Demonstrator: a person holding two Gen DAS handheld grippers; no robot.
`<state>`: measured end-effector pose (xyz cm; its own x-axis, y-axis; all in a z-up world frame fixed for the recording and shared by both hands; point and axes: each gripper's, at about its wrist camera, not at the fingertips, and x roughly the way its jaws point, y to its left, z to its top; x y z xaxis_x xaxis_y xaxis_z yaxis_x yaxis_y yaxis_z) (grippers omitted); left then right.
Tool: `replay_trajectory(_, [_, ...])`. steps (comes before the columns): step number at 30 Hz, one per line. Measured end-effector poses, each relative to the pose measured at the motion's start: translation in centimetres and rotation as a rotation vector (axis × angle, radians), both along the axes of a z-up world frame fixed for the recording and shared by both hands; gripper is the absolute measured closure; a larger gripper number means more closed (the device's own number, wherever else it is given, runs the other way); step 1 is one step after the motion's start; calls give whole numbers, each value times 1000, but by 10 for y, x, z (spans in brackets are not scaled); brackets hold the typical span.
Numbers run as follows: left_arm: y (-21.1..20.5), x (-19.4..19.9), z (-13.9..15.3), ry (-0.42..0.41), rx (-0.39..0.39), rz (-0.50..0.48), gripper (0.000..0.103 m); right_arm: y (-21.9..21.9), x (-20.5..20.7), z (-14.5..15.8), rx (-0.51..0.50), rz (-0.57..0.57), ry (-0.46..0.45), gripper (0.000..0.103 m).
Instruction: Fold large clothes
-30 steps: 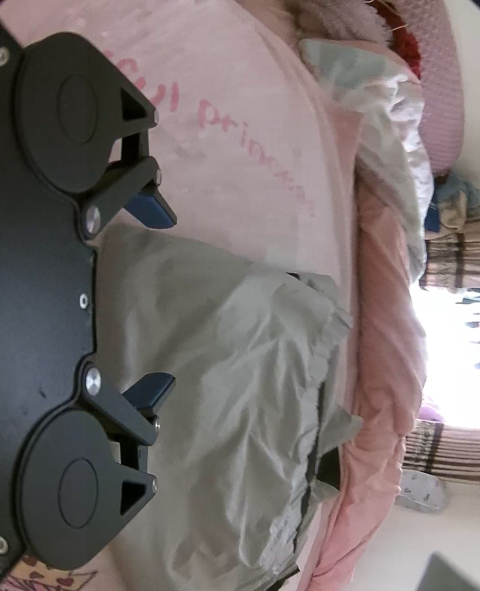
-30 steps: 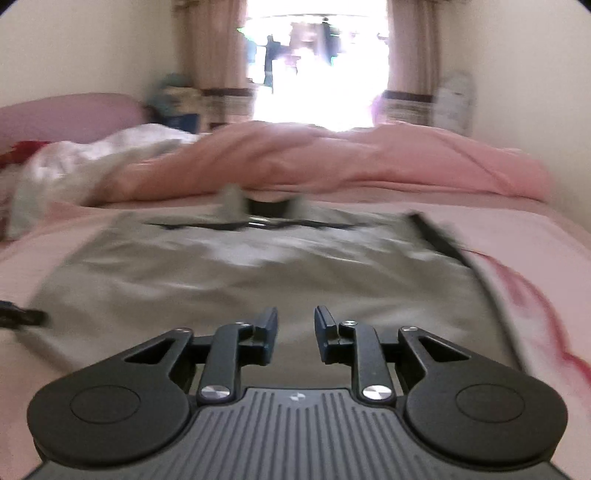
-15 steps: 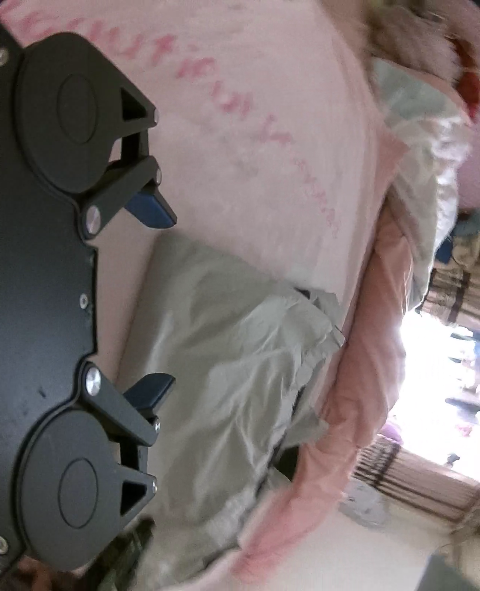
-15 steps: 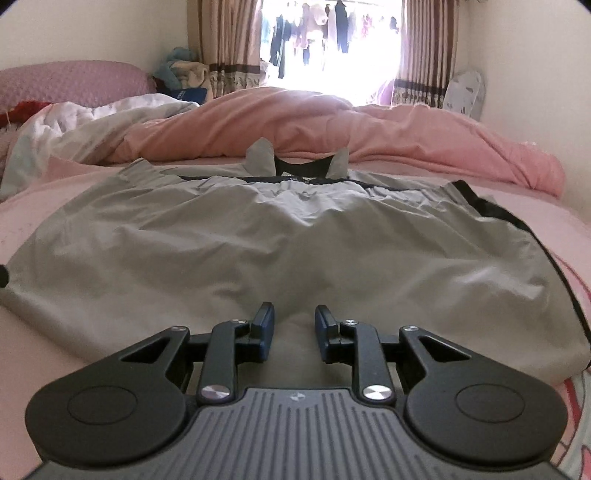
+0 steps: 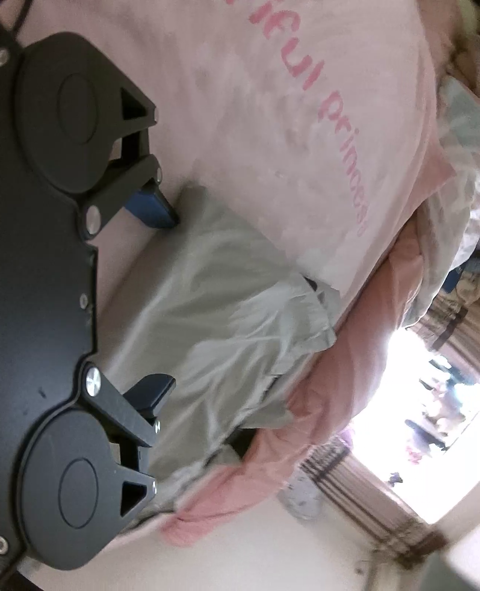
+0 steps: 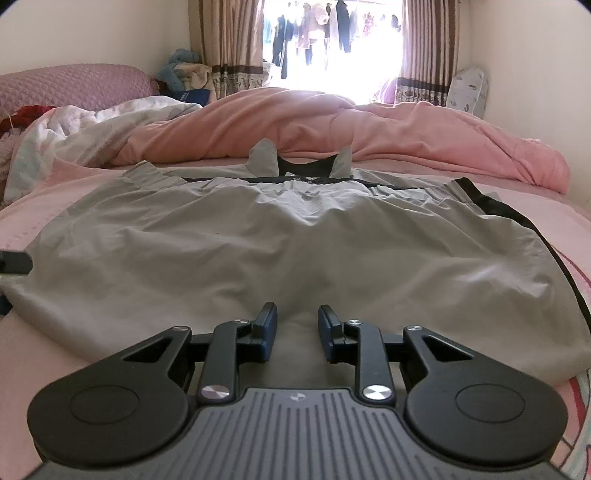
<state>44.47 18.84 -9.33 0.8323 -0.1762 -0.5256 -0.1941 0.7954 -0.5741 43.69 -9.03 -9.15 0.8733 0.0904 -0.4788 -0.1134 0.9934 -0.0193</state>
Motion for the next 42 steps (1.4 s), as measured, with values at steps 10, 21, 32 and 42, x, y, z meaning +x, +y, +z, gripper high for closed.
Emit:
replay_trajectory(10, [26,36,-8,-77,-193,62,14,-1,0,1,11,0,2,71])
replay_trajectory(21, [10,32,-5,-63,-141,-11,18,0,-5,10,36,-32,2,71])
replay_trajectory(32, [4,35,0,-14,-32,-33,42,14,-9,2,37,-15,19,71])
replay_trajectory(42, [-5,41,3,13,52,-31,56,14,-9,3,47,-11,19,71])
